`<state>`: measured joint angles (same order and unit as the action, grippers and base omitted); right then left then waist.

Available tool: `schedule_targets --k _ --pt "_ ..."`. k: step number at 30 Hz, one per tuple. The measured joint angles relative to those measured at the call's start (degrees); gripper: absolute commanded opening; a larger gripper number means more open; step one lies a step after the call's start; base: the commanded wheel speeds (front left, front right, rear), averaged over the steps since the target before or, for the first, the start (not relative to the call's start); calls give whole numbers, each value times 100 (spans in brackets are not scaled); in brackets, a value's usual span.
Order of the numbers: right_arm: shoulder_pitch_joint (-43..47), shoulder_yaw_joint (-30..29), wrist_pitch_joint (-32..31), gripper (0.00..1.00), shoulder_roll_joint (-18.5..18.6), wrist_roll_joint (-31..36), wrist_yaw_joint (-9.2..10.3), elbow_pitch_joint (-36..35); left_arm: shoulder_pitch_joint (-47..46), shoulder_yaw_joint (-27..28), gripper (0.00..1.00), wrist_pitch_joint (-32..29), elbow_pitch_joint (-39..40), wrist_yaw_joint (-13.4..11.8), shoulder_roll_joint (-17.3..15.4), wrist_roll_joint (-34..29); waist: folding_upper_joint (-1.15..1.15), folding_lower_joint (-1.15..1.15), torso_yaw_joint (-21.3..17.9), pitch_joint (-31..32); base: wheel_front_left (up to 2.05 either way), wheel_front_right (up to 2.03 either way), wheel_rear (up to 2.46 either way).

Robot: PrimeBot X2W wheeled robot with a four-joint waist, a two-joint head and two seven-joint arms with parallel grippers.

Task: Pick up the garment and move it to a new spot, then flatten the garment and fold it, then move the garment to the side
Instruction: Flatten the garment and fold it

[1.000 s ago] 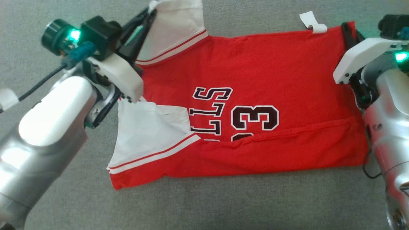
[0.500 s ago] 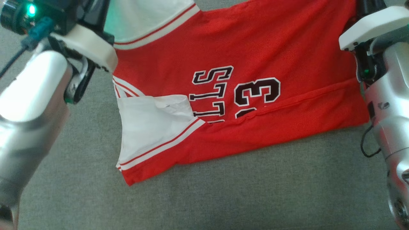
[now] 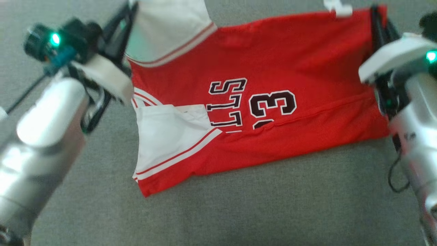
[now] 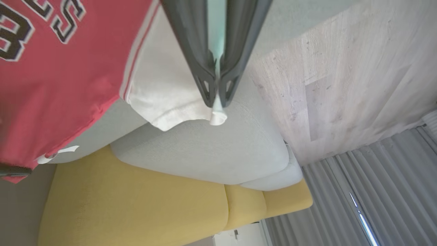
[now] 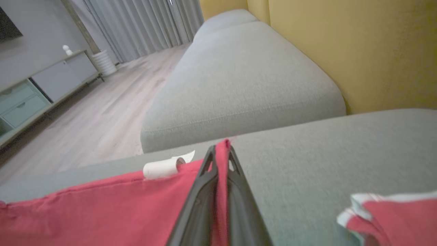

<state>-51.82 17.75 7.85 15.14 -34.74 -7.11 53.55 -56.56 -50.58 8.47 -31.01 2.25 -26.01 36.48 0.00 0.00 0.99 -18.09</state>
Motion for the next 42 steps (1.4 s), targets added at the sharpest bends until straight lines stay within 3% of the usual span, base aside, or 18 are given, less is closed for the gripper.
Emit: schedule_targets --k 9,19,23,29,40,41,42 --pt "831 466 -599 0 500 -598 0 -334 999 -292 0 -578 944 88 -454 369 0 -1 123 457 0 0 0" --pt "1791 1200 -1728 0 1226 -1343 0 -1021 2087 -883 0 -2082 2722 -24 -1456 767 0 -1 223 996 0 0 0" --pt "1942 1422 -2137 0 1480 -1462 0 -1232 2243 -1049 0 -2533 3125 -26 -1652 943 0 0 216 1058 0 0 0" --pt "2012 1710 -2564 0 1707 -1555 0 -1494 2415 -1216 0 -3058 3388 -22 -1855 1237 0 0 163 1081 0 0 0" --pt "2184 1923 -2837 0 1811 -1673 0 -1647 2425 -1252 0 -3196 3372 -109 -1885 1233 0 0 76 1015 0 0 0" --pt "2188 1898 -2849 60 1807 -1753 0 -1628 2425 -1244 15 -3110 3307 -169 -1866 1198 0 1 67 1008 0 0 0" --pt "2190 1852 -2872 100 1795 -1842 0 -1585 2423 -1225 74 -3005 3244 -234 -1838 1154 0 1 57 1006 0 0 0"
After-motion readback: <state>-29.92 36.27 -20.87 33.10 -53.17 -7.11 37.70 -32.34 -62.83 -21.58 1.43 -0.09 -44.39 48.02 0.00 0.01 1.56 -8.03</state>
